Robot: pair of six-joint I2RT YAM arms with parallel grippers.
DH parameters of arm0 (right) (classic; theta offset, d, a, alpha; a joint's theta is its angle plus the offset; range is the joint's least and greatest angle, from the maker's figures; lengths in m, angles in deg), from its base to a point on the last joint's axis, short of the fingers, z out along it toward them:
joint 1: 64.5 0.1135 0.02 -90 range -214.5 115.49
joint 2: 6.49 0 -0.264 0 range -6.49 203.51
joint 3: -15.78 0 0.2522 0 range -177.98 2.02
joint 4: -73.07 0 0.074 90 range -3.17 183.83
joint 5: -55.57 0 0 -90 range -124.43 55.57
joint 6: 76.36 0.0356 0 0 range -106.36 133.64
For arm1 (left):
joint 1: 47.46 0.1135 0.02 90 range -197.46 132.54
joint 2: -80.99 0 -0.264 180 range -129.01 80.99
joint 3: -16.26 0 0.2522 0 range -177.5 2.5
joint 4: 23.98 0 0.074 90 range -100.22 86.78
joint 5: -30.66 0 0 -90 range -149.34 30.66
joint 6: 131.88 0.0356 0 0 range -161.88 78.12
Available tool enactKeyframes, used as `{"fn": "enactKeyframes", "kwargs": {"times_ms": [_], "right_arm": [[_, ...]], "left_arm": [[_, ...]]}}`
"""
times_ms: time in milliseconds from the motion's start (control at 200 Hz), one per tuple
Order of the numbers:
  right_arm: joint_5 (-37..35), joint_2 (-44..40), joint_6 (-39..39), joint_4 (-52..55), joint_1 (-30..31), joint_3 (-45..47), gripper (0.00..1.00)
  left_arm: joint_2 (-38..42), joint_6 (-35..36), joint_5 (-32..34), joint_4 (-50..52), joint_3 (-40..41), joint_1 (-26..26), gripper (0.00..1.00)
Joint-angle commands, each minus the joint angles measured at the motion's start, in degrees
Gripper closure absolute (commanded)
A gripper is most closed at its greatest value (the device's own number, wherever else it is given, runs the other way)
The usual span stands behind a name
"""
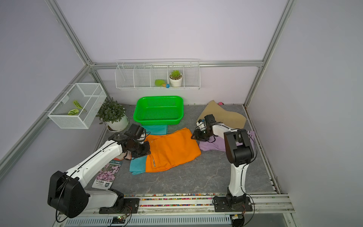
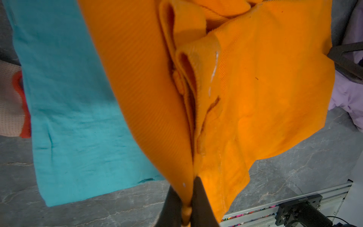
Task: Put the folded long pants in the basket
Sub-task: Pick up the long pant at the center of the board.
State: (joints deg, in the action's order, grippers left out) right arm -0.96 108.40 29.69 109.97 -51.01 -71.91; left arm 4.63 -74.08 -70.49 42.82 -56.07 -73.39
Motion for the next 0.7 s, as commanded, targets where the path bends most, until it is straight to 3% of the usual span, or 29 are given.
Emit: {"fn": "enactKeyframes", "kwargs": {"times_ms": [0, 90, 185, 375, 530, 695], "right_arm": [[3.3, 2.3, -0.2, 1.7, 1.3, -0.8, 0.45], [4.1, 3.4, 0.1, 1.7, 1.9, -0.8, 0.5], [5.1, 4.0, 0.2, 1.6, 2.5, -0.9, 0.62], [4.9, -2.1, 1.0, -2.8, 2.8, 1.4, 1.0], [3.3, -11.2, 0.5, -6.4, 2.6, 3.2, 1.0], [3.6, -17.5, 3.8, -13.1, 2.5, 4.4, 1.0]], "left_arm": [[1.8, 0.8, 1.3, -1.0, 0.6, 0.7, 1.0], [2.4, 0.3, 0.8, -1.8, 1.1, 1.0, 1.0], [2.8, -0.1, 0.2, -2.6, 1.5, 1.0, 1.0], [4.9, -0.7, 0.3, -3.8, 1.2, 1.2, 1.0], [9.4, 0.4, 1.7, -5.4, -2.0, 1.2, 1.0], [11.2, 2.2, 9.8, -5.6, -8.8, 1.6, 1.0]]}}
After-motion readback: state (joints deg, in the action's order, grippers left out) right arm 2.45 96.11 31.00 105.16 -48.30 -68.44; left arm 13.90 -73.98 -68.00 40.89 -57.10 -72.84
